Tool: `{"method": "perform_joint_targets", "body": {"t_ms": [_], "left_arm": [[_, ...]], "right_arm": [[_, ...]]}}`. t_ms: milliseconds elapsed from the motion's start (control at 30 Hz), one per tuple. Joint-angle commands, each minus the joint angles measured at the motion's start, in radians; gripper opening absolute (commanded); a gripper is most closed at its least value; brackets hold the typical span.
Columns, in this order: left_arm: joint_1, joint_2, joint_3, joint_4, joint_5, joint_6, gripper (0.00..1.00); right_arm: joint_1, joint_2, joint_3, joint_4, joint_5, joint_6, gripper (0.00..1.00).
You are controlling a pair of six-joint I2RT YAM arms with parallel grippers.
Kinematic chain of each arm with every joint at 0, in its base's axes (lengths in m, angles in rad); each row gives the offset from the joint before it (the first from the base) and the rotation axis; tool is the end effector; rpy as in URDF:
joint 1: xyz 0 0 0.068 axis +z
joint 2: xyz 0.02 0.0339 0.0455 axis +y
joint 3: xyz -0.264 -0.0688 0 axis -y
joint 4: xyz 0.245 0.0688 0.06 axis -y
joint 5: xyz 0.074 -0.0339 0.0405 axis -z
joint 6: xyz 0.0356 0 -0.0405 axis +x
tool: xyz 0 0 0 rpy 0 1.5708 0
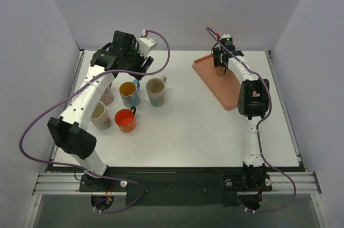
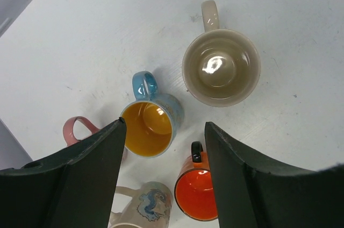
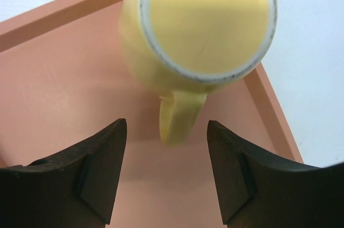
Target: Turn the mug right side up
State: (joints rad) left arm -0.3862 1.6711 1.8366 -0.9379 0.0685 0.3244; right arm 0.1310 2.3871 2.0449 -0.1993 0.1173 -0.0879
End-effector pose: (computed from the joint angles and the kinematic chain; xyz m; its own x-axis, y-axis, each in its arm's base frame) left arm 0.3295 -0.1366 0.3993 -0.4785 0.5378 -0.6941 0.6053 0.7747 0.1830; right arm 0.5528 0.0686 0.2123 -0.5064 -0.1547 -0.8483 -0.0750 0.9880 -0.1353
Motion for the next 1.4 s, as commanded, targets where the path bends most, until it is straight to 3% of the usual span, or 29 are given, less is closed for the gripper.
{"method": "perform_joint_targets", "body": {"t_ms": [0,100,167,233,267,467,533,633,767,867,933,1000,1033,1100,1200,1367], "left_arm": [[-0.002,-0.004,0.007,0.051,-0.009,-0.008,0.70],[-0.002,-0.005,0.009,0.054,-0.016,-0.007,0.70],[-0.002,-0.004,0.012,0.054,-0.019,-0.007,0.70],[-0.002,-0.005,0.012,0.056,-0.018,-0.008,0.70],[-0.002,-0.007,0.015,0.059,-0.015,-0.007,0.70],[-0.003,-0.046,-0.020,0.062,0.077,0.048,0.70],[-0.003,-0.080,-0.052,0.077,0.134,0.128,0.70],[-0.005,-0.158,-0.177,0.178,0.204,0.223,0.70],[-0.023,-0.318,-0.394,0.449,0.267,0.356,0.70],[-0.083,-0.419,-0.637,0.666,0.222,0.503,0.70],[-0.176,-0.508,-0.834,0.885,0.156,0.641,0.72],[-0.238,-0.565,-1.024,1.222,0.097,0.802,0.74],[-0.255,-0.574,-1.077,1.440,0.082,0.846,0.76],[-0.293,-0.550,-1.183,1.706,0.061,0.950,0.79],[-0.344,-0.513,-1.174,1.826,-0.033,0.978,0.80],[-0.345,-0.478,-1.188,1.923,-0.021,1.064,0.81]], "right_arm": [[-0.016,0.041,0.093,0.023,0.050,0.011,0.56],[-0.019,0.070,0.161,0.006,0.033,0.002,0.52],[-0.024,0.084,0.188,0.001,0.006,-0.003,0.44],[-0.033,0.093,0.199,-0.012,-0.022,0.010,0.25],[-0.039,0.089,0.198,-0.015,-0.024,0.026,0.00],[-0.079,-0.077,0.052,0.018,-0.177,0.152,0.00],[-0.086,-0.178,-0.035,0.057,-0.233,0.224,0.00],[-0.099,-0.343,-0.197,0.150,-0.313,0.348,0.00],[-0.117,-0.506,-0.380,0.264,-0.436,0.502,0.00],[-0.125,-0.600,-0.507,0.357,-0.554,0.644,0.00],[-0.120,-0.687,-0.586,0.405,-0.602,0.723,0.00],[-0.111,-0.779,-0.694,0.489,-0.633,0.821,0.00],[-0.100,-0.837,-0.725,0.515,-0.652,0.874,0.00],[-0.068,-0.937,-0.799,0.541,-0.672,0.921,0.00],[0.023,-1.070,-0.841,0.454,-0.696,0.893,0.00],[0.174,-1.161,-0.801,0.263,-0.731,0.829,0.00]]}}
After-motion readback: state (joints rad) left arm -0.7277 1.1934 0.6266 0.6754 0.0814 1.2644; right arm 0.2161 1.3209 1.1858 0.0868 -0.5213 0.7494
